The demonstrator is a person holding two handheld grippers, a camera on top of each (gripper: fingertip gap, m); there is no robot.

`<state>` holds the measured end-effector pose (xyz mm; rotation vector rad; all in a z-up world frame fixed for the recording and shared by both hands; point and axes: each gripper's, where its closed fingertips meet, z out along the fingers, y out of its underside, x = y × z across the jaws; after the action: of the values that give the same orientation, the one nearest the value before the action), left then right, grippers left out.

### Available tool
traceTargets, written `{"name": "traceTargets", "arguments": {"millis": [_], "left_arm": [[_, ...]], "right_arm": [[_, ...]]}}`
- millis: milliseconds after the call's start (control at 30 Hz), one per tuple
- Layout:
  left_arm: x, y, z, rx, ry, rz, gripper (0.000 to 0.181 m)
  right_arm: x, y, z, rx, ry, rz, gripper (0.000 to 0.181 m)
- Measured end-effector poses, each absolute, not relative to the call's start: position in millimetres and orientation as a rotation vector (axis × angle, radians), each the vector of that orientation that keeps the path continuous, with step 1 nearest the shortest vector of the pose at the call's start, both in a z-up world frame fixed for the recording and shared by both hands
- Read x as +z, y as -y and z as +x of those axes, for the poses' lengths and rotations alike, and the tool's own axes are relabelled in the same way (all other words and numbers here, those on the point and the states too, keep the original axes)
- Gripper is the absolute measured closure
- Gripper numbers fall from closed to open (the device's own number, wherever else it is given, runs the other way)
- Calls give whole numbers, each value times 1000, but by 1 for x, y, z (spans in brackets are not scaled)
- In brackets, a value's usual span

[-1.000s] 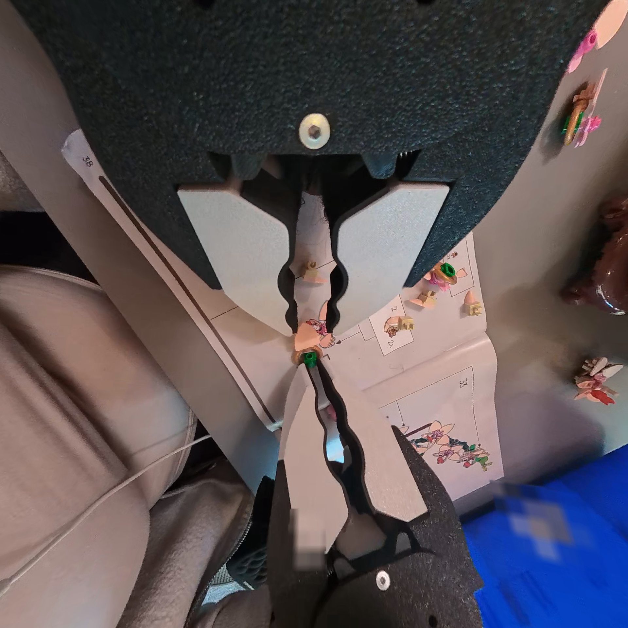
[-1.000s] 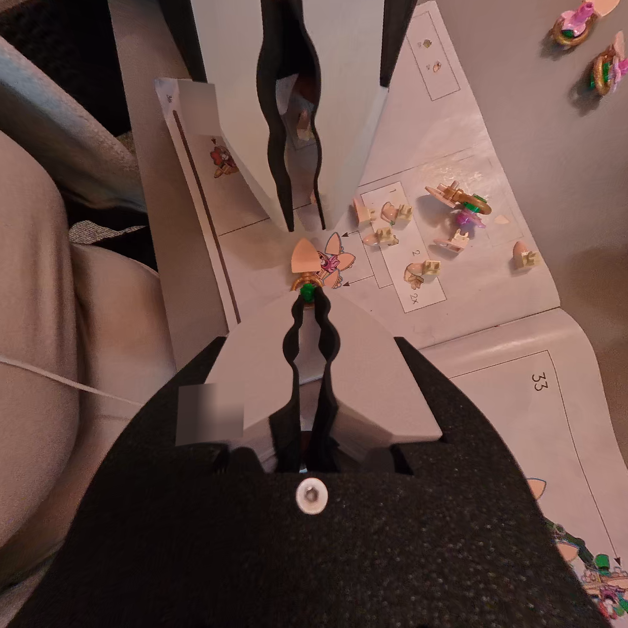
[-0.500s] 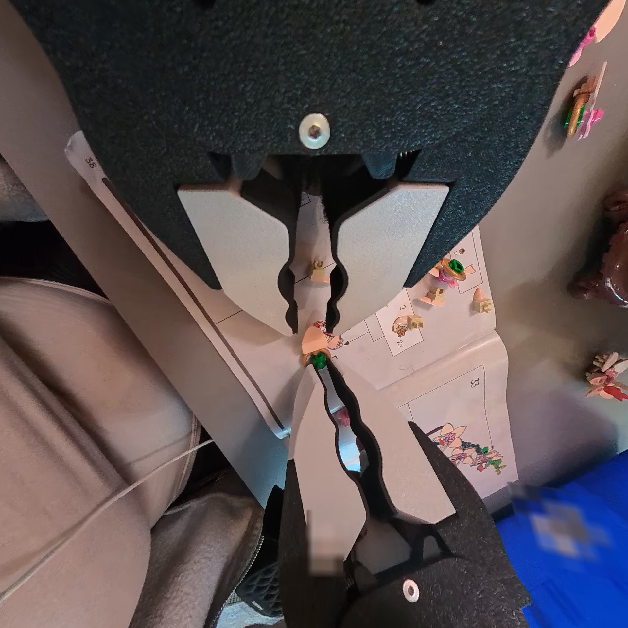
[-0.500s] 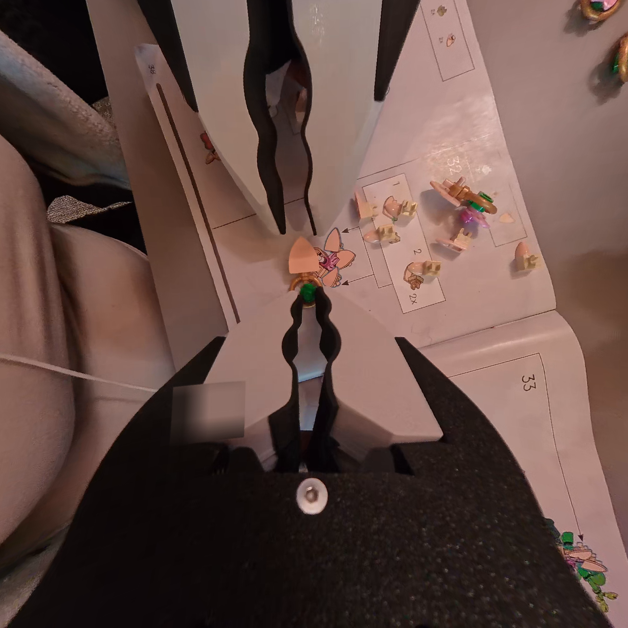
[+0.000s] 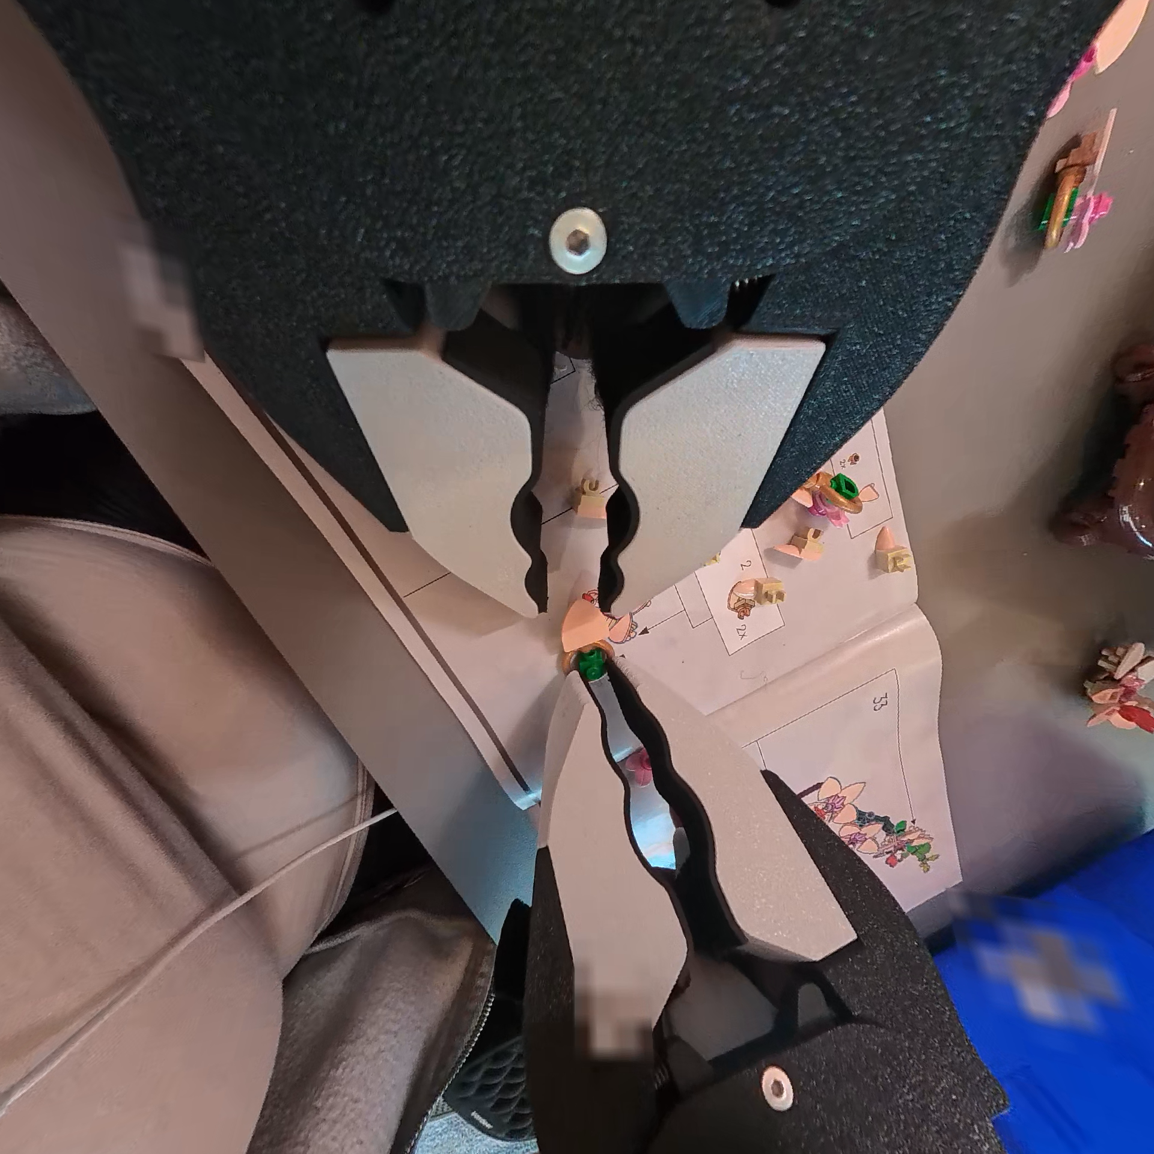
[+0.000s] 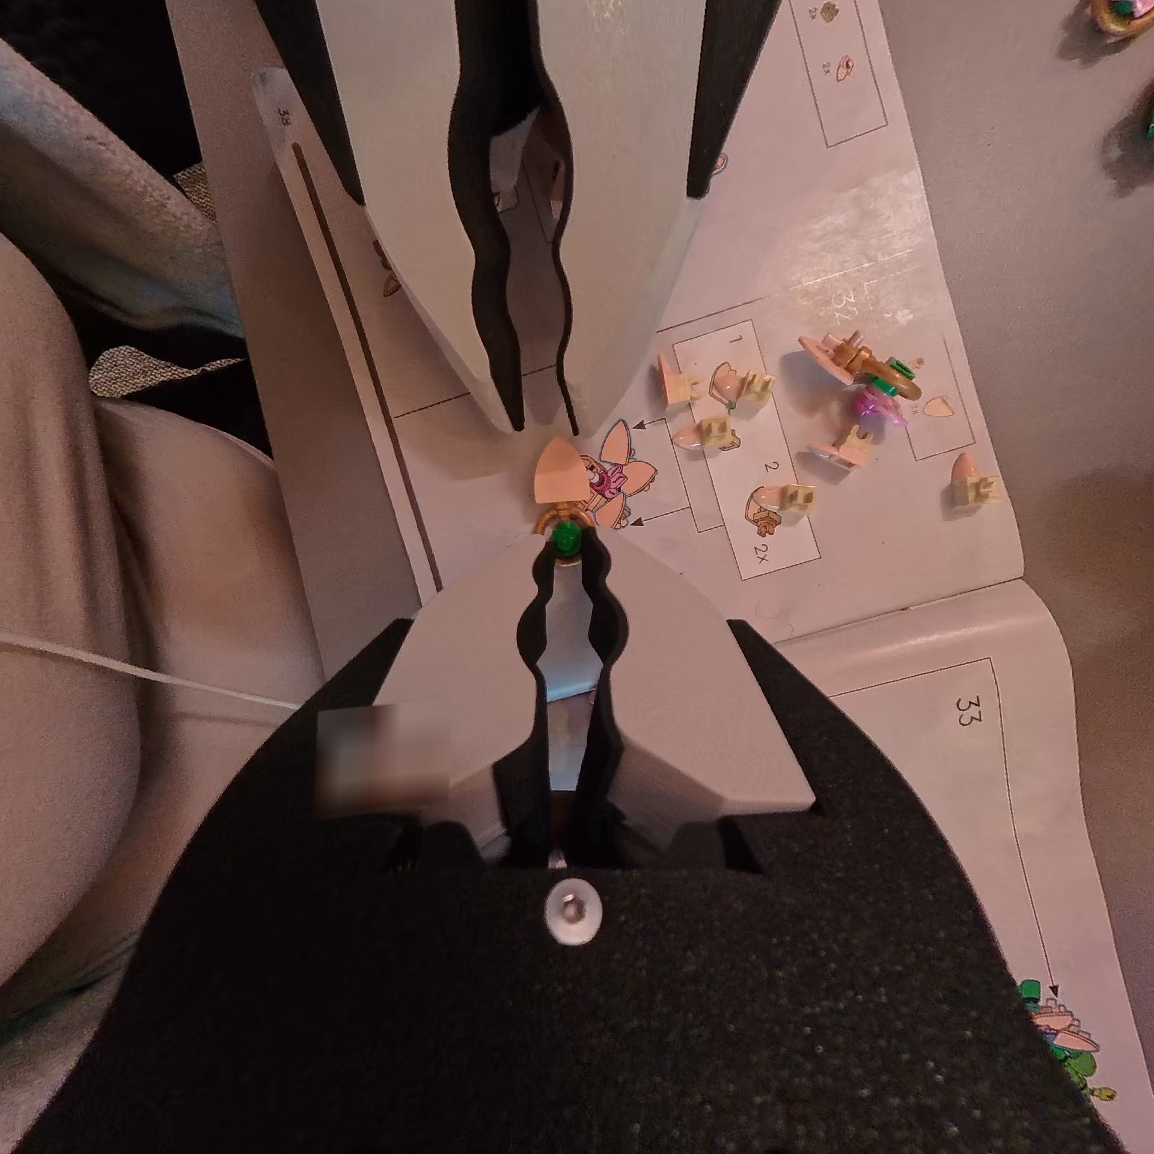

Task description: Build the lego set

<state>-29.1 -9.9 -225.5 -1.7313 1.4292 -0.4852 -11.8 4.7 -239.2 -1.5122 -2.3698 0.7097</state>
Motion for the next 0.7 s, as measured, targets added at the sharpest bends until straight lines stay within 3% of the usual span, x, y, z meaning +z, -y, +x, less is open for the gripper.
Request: {"name": "traceTargets", "arguments": {"millis": [33,700], "left_arm": [[-226,10,-29,-485,-1430,-1732,165],[-228,9,-30,-484,-1425,-1751,166]], "right_arm": [[-239,-4,-12,712,2372,-1511,173],[-235,-4,-10,783,2317,-1554,170]]}}
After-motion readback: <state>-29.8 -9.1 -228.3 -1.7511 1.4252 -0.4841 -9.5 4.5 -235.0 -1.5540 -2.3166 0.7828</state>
